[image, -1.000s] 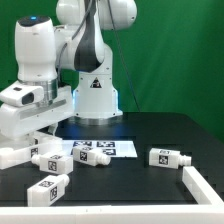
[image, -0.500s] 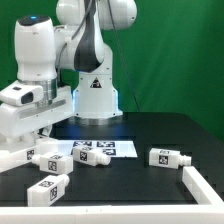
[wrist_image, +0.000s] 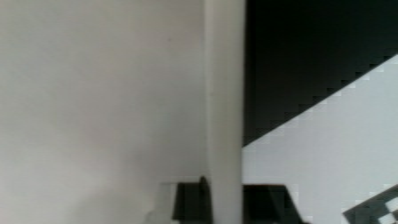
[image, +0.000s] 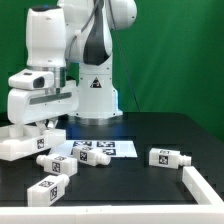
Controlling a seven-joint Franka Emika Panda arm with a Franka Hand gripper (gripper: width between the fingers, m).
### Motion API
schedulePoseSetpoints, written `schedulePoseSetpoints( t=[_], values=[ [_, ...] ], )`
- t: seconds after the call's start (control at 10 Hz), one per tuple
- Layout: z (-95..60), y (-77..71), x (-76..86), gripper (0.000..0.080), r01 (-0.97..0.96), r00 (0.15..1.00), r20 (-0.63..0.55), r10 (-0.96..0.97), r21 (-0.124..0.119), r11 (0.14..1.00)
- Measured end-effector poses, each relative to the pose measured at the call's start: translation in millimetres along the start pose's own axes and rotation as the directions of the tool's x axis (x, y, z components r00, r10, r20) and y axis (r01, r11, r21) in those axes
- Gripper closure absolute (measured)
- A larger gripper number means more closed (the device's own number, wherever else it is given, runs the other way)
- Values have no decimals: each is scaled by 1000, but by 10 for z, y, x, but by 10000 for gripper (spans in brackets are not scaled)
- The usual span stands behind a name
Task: Assemble one leg
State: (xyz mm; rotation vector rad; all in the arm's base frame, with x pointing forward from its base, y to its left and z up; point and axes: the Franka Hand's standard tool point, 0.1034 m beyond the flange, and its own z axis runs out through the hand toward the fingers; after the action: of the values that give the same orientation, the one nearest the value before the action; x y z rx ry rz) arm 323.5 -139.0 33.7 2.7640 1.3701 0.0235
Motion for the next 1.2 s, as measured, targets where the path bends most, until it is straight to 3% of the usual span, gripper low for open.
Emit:
schedulePoseSetpoints(
  t=[0.2,0.3,0.4,0.7,0.9,1.0,1.1,1.2],
  values=[
    [-58,110,-15,742,16,1000,-14,-17,-53,998],
    [-88,140,61,742,22,1000,-17,-23,-53,998],
    [-112,168,256,742,72,997,-17,-73,-54,996],
    [-104,244,289,742,88,996,-13,-89,-60,994],
    [-259,259,728,742,202,978,-26,-205,-84,976],
    [-309,215,1095,742,279,960,9,-278,-19,960],
    [-355,213,1445,742,289,957,27,-289,-13,957],
    [-353,190,1656,742,314,949,22,-314,-24,949]
  ],
)
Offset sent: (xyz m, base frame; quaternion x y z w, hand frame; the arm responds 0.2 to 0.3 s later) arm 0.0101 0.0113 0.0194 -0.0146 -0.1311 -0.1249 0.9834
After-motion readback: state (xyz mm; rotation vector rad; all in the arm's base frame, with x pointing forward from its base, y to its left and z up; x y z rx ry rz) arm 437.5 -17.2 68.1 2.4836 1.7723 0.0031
